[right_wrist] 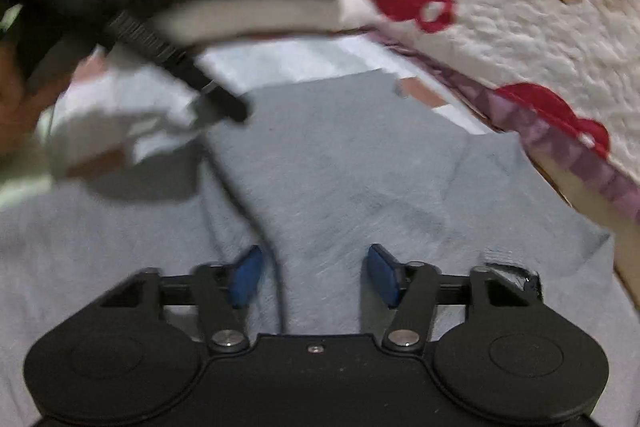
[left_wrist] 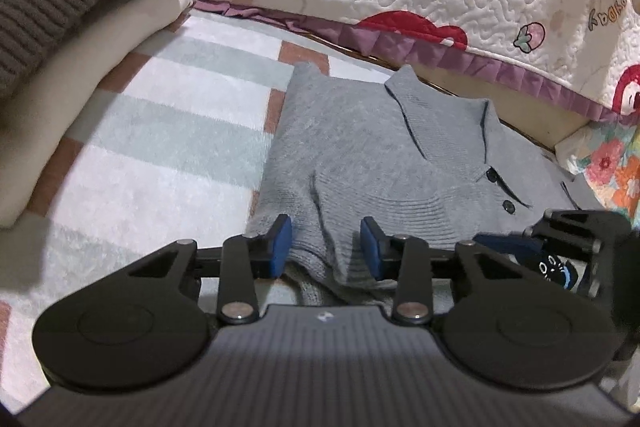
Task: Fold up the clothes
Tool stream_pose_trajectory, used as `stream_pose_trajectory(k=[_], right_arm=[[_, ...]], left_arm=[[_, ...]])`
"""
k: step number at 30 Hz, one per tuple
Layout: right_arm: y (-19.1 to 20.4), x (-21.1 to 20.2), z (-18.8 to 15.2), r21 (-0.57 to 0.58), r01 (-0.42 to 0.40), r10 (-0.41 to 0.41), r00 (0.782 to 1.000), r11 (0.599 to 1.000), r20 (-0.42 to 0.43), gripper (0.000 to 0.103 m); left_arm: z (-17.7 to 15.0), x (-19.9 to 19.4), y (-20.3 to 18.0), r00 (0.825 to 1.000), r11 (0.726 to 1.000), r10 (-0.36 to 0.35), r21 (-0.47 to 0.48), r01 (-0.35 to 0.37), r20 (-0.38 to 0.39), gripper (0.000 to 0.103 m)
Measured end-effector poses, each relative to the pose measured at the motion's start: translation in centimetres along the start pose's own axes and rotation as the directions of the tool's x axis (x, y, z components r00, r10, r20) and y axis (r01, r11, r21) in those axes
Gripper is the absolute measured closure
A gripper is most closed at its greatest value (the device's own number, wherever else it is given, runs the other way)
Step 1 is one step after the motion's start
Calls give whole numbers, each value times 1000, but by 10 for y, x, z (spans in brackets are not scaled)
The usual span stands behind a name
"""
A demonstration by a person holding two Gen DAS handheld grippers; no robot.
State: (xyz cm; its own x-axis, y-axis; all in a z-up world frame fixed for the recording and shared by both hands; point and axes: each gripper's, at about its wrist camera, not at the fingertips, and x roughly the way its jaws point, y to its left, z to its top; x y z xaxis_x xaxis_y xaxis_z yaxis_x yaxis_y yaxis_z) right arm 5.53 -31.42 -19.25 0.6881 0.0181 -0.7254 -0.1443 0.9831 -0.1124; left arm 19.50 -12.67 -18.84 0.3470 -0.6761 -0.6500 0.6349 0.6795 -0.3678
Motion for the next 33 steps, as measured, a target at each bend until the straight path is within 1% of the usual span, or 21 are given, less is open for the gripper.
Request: stream_pose_trajectory(k=[2, 4, 6, 8, 10, 11, 12, 13, 15, 18, 20, 21, 23, 25, 27, 28, 29, 30, 31, 32, 33], right_arm=[[-17, -17, 1, 103, 33, -40, 997, 994, 65, 96], [-28, -40, 0, 157, 102, -124, 982, 982, 139, 96], [-33, -73, -3, 189, 200, -239, 947, 961, 213, 96], [-45, -101, -16, 289, 272, -345, 906, 918, 244, 96], [-58, -118, -38, 375, 346, -446, 866, 860, 226, 96], [-67, -119, -51, 412, 367, -474, 859, 834, 193, 96], [-78, -118, -66, 456, 379, -489, 860, 806, 150, 96], [-91, -116, -83, 517, 364, -482, 869, 775, 110, 96], [-116, -107, -115, 666, 276, -415, 908, 693, 56, 95], [-138, -95, -152, 814, 172, -329, 944, 554, 25, 92], [-139, -90, -163, 846, 136, -295, 955, 516, 27, 87], [-139, -88, -165, 852, 129, -293, 956, 507, 30, 85], [-139, -86, -165, 854, 141, -295, 955, 500, 15, 78], [-146, -82, -167, 854, 169, -300, 954, 492, -16, 62], [-152, -80, -168, 847, 184, -305, 952, 499, -28, 61], [-155, -80, -167, 836, 193, -306, 951, 513, -32, 61], [-158, -79, -163, 814, 208, -306, 951, 543, -39, 62], [-162, -78, -156, 785, 218, -306, 951, 580, -38, 70], [-167, -82, -149, 764, 211, -315, 949, 609, -11, 90], [-170, -90, -143, 750, 195, -333, 942, 632, 35, 91], [-173, -102, -139, 750, 172, -355, 931, 639, 89, 92]], left_arm=[[2, -4, 0, 1000, 1000, -18, -12, 18, 14, 66], [5, -11, 7, 995, 992, -90, -89, 94, 47, 66], [8, -20, 11, 986, 979, -140, -140, 152, 90, 64], [10, -26, 9, 985, 982, -130, -125, 144, 115, 61], [10, -27, 3, 988, 989, -108, -92, 118, 107, 55], [9, -24, 0, 989, 989, -114, -82, 122, 92, 54], [8, -21, -3, 990, 990, -120, -71, 126, 77, 52], [7, -18, -5, 990, 990, -126, -60, 130, 62, 48], [3, -9, -16, 989, 989, -147, -16, 147, 14, 43], [-7, 7, -41, 987, 982, -143, 117, 150, -68, 42], [-15, 15, -59, 989, 968, -108, 217, 128, -103, 42], [-18, 18, -64, 991, 961, -81, 254, 106, -108, 41], [-20, 21, -65, 994, 961, -33, 271, 60, -104, 41], [-21, 24, -66, 995, 957, 15, 288, 14, -99, 41], [-23, 27, -67, 994, 952, 63, 305, -31, -94, 40], [-24, 28, -68, 992, 948, 87, 313, -54, -91, 39], [-24, 29, -68, 990, 944, 110, 321, -77, -88, 39], [-25, 31, -69, 987, 939, 134, 329, -99, -84, 39], [-26, 32, -70, 984, 933, 158, 337, -122, -81, 38], [-27, 34, -70, 980, 927, 181, 345, -144, -77, 38], [-27, 34, -69, 978, 925, 196, 345, -159, -75, 38]])
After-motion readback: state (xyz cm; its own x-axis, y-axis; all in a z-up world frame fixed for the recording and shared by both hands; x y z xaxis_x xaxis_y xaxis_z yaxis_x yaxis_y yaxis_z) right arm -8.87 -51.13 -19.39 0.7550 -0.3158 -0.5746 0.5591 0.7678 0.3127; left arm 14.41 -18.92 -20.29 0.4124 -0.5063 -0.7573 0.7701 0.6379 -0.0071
